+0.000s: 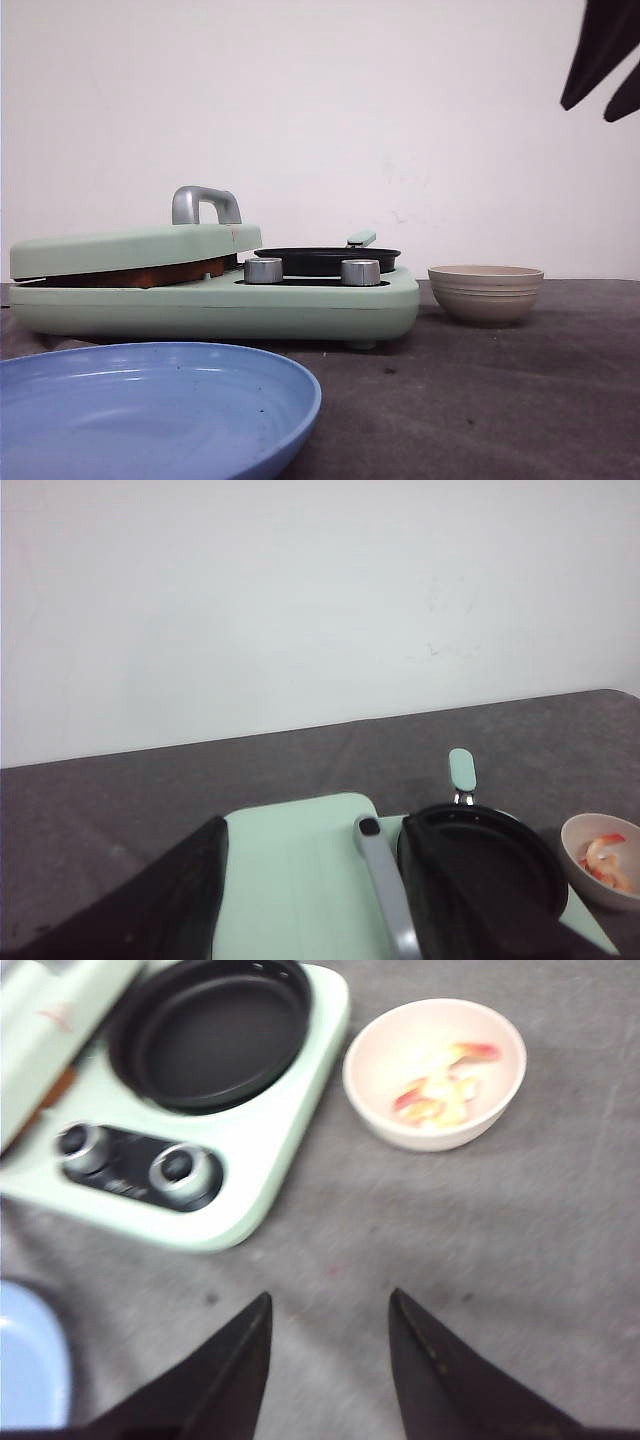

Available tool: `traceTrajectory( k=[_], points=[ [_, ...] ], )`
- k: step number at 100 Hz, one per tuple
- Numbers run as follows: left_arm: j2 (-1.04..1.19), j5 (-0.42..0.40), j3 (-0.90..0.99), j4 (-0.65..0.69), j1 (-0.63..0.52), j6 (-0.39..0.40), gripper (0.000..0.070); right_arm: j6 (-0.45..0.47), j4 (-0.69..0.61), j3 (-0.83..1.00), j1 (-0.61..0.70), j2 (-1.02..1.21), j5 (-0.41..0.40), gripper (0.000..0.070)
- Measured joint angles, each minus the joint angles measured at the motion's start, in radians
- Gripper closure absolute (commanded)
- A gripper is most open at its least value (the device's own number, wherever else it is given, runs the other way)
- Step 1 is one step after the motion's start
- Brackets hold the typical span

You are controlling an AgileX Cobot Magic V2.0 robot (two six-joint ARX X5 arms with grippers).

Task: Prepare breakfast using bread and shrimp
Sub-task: 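Raise the left gripper away from the closed toaster lid, then lower the right gripper to the rim of the beige shrimp bowl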

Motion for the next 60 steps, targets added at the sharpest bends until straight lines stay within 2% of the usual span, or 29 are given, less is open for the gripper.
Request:
traceTrajectory(
  k=[30, 60],
  points=[
    [-0.212, 0.000, -0.228, -0.010, 0.000, -0.002, 0.0416, -0.129, -0.058, 0.246, -0.176, 0.335, -0.063, 0.0472],
    [-0.367, -0.006, -0.300, -0.084, 0.000, -0.002, 0.0416, -0.174, -0.068, 0.414, -0.288, 0.617, -0.104, 0.0472]
  ],
)
